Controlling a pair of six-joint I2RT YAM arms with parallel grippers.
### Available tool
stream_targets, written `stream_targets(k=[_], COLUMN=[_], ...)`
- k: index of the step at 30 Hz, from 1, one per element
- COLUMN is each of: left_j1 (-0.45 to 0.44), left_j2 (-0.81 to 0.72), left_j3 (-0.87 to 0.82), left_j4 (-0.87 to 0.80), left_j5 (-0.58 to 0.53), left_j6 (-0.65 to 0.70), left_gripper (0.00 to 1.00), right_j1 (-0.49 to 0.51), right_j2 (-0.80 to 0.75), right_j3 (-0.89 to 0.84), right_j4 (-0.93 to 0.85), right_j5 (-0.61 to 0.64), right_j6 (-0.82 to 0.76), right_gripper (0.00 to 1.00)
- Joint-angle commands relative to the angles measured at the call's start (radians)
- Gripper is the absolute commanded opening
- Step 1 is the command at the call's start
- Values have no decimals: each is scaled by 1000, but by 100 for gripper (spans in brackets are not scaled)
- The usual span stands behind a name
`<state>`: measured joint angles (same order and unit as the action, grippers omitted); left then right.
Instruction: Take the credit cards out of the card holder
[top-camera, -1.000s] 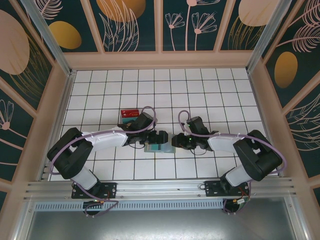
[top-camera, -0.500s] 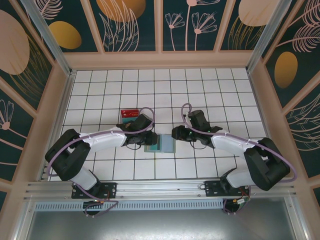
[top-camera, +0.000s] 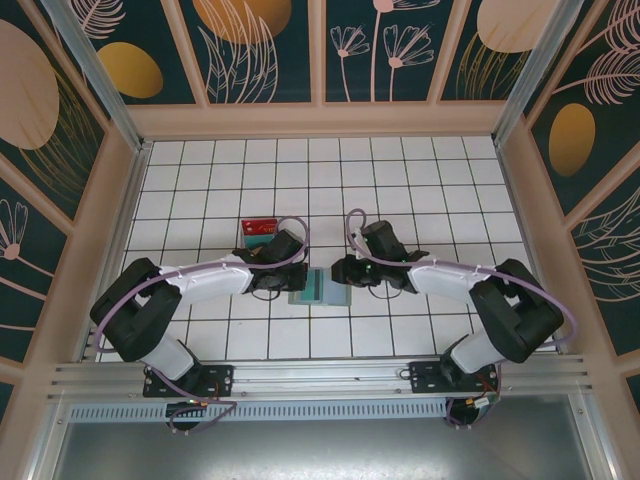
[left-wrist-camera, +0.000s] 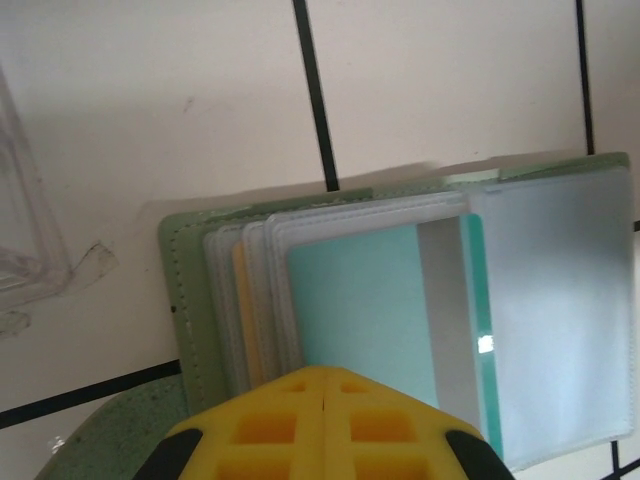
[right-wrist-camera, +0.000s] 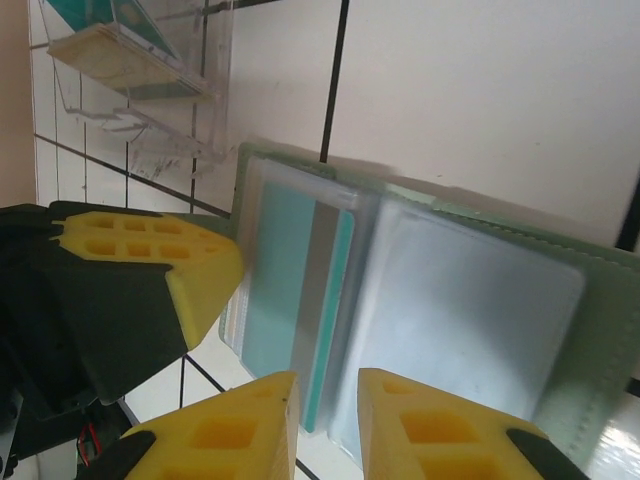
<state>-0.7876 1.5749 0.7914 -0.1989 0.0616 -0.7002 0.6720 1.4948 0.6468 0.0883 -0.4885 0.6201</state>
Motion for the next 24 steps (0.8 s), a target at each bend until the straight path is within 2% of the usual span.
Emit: stream_targets(k=[1, 13, 19, 24], left_j1=[-3, -4, -3, -3], left_j2=[14, 42, 50, 50], left_j3=[-17, -29, -40, -38], left_j4=[-30, -14, 6, 6], left_j5=[-30, 2, 28, 30], left_j6=[-8, -10, -18, -16], left_gripper=[0, 0, 0, 0], right_j1=[15, 29, 29, 29], right_j2=[30, 101, 146, 172], right_j3=[39, 53, 54, 59], right_j4=[35, 46, 79, 82], right_j5=[-30, -62, -114, -125], right_j6=[7, 10, 21, 23], right_gripper=[23, 24, 16, 16])
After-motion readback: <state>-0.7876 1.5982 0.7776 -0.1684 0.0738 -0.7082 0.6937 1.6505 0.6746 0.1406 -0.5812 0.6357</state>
